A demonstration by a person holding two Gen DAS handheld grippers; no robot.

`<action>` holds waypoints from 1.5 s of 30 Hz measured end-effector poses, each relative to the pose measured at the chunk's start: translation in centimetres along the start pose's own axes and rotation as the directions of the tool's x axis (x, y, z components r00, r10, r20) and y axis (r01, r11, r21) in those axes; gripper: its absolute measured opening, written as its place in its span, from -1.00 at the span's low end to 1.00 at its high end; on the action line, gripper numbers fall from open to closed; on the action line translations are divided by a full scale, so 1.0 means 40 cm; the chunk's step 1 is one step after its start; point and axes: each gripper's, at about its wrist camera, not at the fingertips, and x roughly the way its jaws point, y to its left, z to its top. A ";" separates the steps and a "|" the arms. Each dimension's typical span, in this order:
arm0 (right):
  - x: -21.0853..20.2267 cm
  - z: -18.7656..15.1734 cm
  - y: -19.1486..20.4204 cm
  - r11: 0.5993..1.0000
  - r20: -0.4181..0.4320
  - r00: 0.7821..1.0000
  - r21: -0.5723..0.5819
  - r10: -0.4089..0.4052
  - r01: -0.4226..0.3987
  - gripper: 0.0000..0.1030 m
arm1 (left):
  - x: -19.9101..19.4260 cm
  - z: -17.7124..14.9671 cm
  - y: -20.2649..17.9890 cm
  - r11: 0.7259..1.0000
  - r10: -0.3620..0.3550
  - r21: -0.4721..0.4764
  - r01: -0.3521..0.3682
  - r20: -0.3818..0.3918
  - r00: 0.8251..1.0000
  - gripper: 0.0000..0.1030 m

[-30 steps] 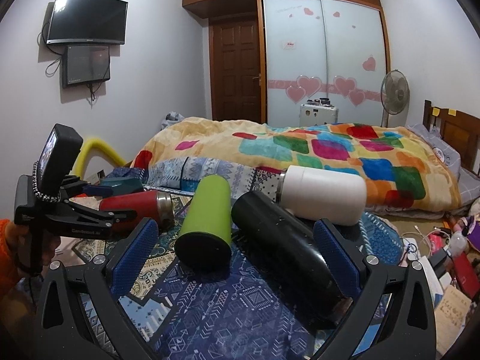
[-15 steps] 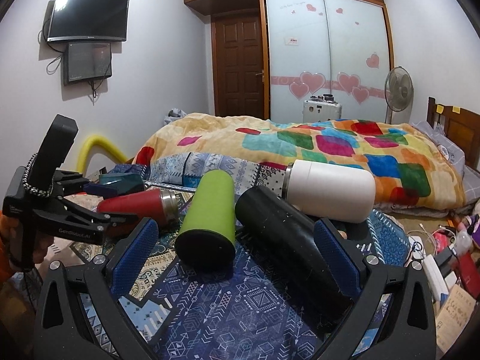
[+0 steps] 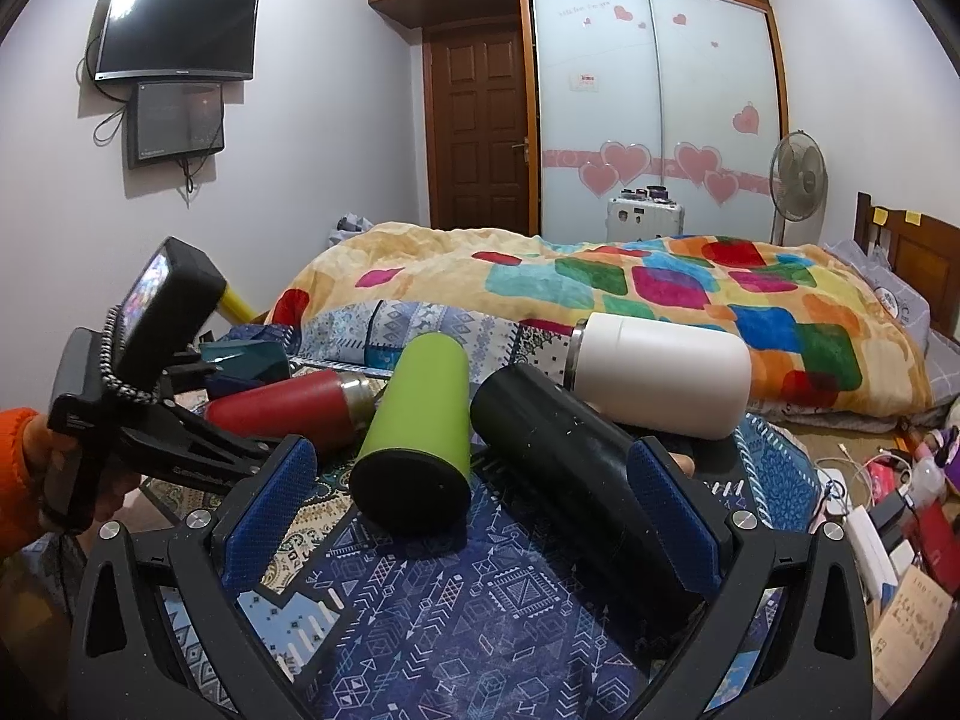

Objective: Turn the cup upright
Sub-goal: 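Move the left tool down toward the lying red thermos and close on it, then lift the red thermos with the left tool and carry it toward the right tool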

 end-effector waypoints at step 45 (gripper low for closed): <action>-0.166 -0.007 -0.033 0.998 0.034 0.998 0.045 -0.043 0.042 1.00 | -0.235 -0.131 -0.286 0.992 -0.116 0.067 0.106 0.177 0.977 0.20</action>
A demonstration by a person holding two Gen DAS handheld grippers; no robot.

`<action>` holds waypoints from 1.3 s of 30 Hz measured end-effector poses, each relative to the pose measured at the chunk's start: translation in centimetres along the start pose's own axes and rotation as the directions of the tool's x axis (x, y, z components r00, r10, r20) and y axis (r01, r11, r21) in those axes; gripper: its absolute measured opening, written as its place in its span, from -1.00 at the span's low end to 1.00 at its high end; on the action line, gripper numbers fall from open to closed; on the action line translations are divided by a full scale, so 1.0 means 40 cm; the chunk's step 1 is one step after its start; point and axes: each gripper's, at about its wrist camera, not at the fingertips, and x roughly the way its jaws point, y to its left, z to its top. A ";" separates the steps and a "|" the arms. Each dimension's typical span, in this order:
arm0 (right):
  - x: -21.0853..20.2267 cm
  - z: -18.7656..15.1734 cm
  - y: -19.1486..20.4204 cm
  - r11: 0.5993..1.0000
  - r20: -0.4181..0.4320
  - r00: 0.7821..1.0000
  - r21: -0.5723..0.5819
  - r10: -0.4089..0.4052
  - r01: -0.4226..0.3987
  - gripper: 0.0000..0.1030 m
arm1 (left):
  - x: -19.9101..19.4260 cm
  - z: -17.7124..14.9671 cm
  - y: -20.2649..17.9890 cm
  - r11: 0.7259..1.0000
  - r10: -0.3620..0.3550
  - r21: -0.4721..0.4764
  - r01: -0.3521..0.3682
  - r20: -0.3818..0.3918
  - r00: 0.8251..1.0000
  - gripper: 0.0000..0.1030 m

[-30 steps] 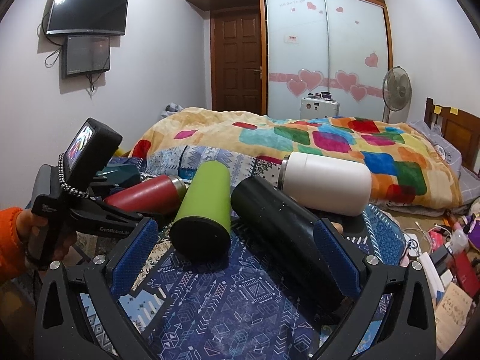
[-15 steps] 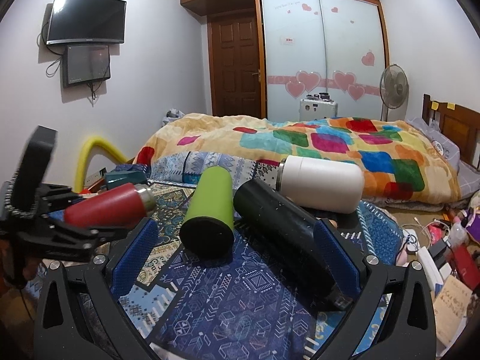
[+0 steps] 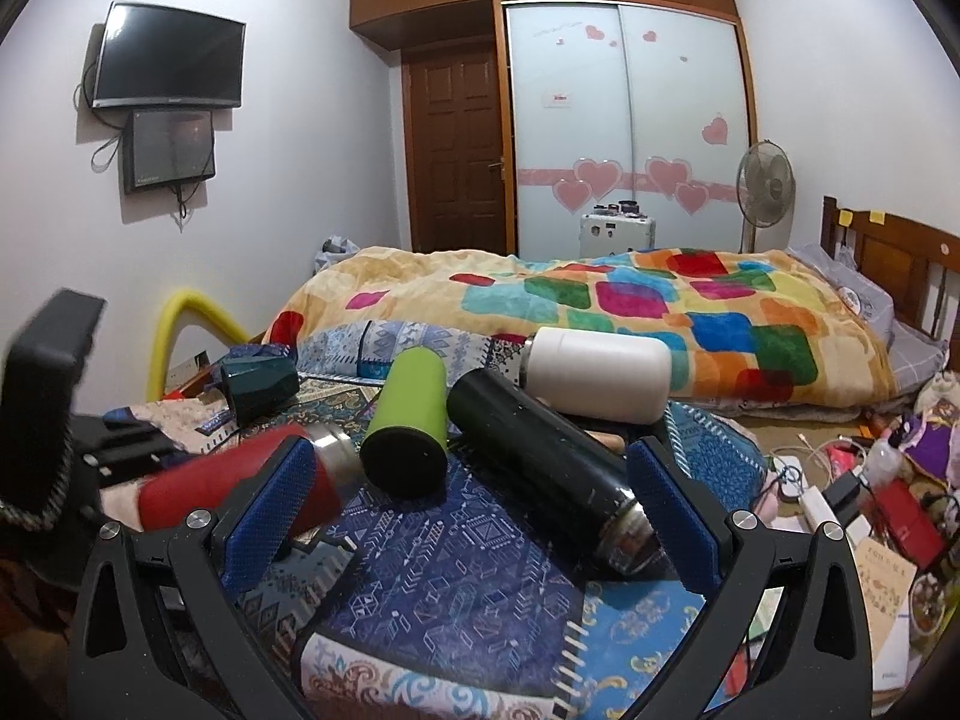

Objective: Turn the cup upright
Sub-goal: 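Lift the red thermos with the left tool and carry it toward the right tool, then grasp the red thermos body with the right tool while the left tool holds it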

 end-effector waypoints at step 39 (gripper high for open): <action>0.167 -0.128 -0.008 1.000 -0.230 0.973 -0.005 0.004 -0.005 1.00 | 0.033 -0.062 0.195 0.991 0.084 -0.100 -0.088 -0.050 0.995 0.32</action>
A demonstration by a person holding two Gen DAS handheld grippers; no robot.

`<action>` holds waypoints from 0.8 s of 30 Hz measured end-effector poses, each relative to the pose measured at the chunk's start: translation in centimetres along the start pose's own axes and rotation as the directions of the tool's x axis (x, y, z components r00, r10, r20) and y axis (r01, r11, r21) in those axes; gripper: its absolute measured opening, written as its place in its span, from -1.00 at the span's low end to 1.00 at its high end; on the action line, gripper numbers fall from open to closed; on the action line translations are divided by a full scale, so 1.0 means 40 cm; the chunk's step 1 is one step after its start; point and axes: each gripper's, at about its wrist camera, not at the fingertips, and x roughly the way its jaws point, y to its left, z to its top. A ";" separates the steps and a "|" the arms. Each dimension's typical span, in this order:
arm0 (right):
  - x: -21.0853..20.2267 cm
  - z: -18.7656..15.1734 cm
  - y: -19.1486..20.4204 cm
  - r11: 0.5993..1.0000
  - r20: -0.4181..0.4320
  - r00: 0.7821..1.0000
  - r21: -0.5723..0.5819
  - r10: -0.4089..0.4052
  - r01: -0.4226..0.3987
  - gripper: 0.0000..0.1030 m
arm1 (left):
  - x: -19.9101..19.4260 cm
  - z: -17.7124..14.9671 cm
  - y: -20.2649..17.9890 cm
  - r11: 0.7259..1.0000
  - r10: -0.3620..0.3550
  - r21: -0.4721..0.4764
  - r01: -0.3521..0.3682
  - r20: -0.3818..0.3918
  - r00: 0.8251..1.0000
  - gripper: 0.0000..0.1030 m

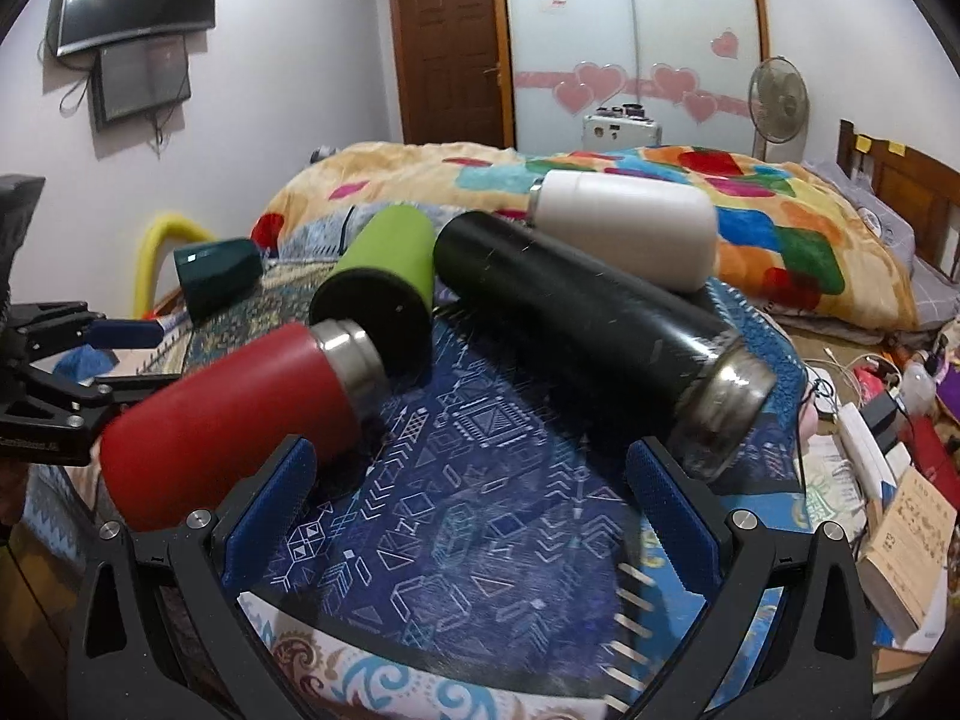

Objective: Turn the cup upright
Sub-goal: 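Grasp the red thermos body with the right tool while the left tool holds it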

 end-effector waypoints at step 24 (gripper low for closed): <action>-0.013 0.086 -0.005 0.987 -0.113 0.992 -0.147 0.049 -0.065 1.00 | -0.048 -0.056 -0.125 1.000 0.007 -0.016 -0.006 0.089 0.996 0.32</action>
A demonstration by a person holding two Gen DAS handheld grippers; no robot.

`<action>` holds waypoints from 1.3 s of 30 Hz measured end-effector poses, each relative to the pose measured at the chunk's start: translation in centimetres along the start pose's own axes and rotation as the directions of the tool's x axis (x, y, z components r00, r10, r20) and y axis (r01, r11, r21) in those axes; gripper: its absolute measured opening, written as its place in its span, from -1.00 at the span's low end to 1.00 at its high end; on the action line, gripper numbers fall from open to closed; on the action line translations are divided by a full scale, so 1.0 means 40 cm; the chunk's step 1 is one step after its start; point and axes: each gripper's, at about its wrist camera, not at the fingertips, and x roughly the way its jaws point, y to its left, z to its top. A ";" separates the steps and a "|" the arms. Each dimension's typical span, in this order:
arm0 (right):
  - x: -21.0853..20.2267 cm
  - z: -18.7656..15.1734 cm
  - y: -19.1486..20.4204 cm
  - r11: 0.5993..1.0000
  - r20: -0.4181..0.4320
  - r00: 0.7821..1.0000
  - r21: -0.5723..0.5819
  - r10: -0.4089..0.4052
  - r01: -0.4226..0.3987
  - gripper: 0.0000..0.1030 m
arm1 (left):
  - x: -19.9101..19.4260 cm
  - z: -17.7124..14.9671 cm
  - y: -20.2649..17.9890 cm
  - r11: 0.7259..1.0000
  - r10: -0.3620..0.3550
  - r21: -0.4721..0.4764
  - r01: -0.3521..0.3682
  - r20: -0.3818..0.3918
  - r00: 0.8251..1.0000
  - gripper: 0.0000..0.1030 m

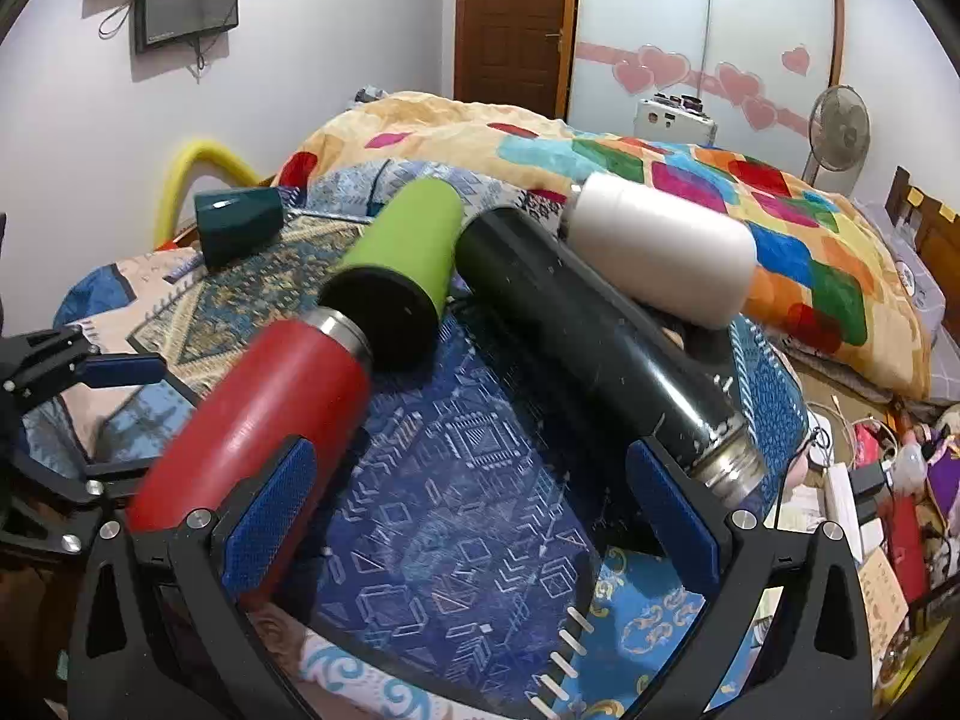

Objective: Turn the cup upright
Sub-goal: 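Grasp the red thermos body with the right tool while the left tool holds it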

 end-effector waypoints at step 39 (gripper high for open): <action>0.122 0.061 0.211 0.975 -0.285 0.939 -0.056 0.192 -0.216 0.14 | -0.113 -0.030 0.160 0.978 0.152 -0.169 -0.121 0.185 0.971 0.44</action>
